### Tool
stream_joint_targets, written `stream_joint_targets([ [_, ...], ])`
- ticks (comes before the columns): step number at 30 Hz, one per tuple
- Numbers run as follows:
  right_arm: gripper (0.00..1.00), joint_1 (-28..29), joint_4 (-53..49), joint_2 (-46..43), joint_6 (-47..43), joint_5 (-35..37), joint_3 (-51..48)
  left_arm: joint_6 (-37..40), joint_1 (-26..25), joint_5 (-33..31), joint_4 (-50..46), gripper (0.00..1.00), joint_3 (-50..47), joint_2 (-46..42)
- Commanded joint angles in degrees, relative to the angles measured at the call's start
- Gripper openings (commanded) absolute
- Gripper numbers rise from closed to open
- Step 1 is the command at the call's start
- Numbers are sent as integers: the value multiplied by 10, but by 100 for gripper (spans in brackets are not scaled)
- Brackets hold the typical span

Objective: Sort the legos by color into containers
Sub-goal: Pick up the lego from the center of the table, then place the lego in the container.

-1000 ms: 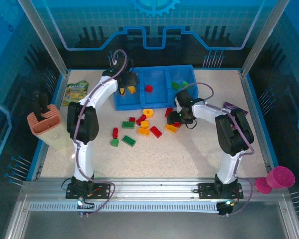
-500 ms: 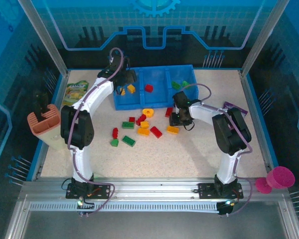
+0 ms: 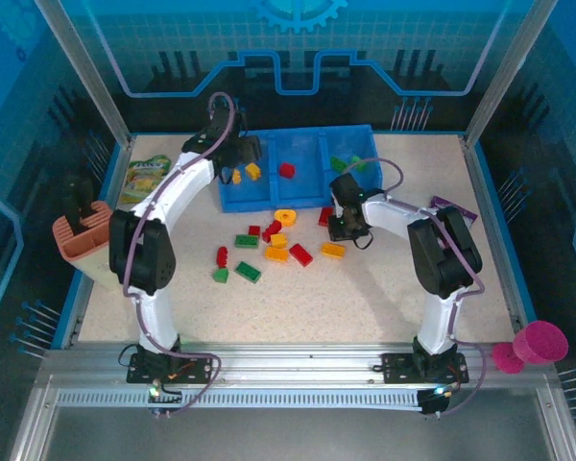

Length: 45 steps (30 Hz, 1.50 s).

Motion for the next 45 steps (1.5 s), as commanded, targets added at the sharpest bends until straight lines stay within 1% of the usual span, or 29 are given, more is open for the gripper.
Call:
stream_joint_targets([
  [1,18,4,-53,-47,-36,17,39,33,1,20,-6,65,-20,-66],
  [6,18,8,-102,-65,-73,18,117,52,1,16,-5,66,-79,-147],
  [9,17,13,-122,-49,-95,11,190,67,1,5,-12,67,-116,-198],
  [12,18,17,-132,-9,-114,-4,267,82,1,-6,-29,68,-145,-245],
  [17,17,17,-160,110,-140,-18,432,86,2,-14,-78,69,-186,-326],
  [20,17,16,-177,192,-152,-24,540,86,2,8,-108,69,-206,-370],
  [22,17,15,-194,239,-160,-28,621,86,2,20,-132,69,-212,-392],
  [23,17,14,-206,285,-163,-28,666,88,2,25,-142,69,-217,-403],
  [25,17,11,-240,343,-162,-28,762,91,2,21,-155,69,-229,-422],
  [27,17,7,-257,381,-162,-28,817,95,2,14,-166,70,-237,-437],
  [29,18,4,-249,390,-161,-27,820,97,2,9,-175,70,-240,-446],
  [33,21,-1,-224,377,-154,-35,776,95,2,14,-179,70,-242,-450],
  [36,27,1,-215,361,-158,-41,748,93,2,22,-176,71,-242,-445],
  [40,38,7,-203,332,-164,-44,715,91,2,26,-173,71,-238,-441],
  [43,44,11,-190,302,-171,-49,683,86,2,28,-170,71,-236,-441],
  [45,46,16,-179,278,-175,-50,658,83,2,31,-170,71,-235,-441],
])
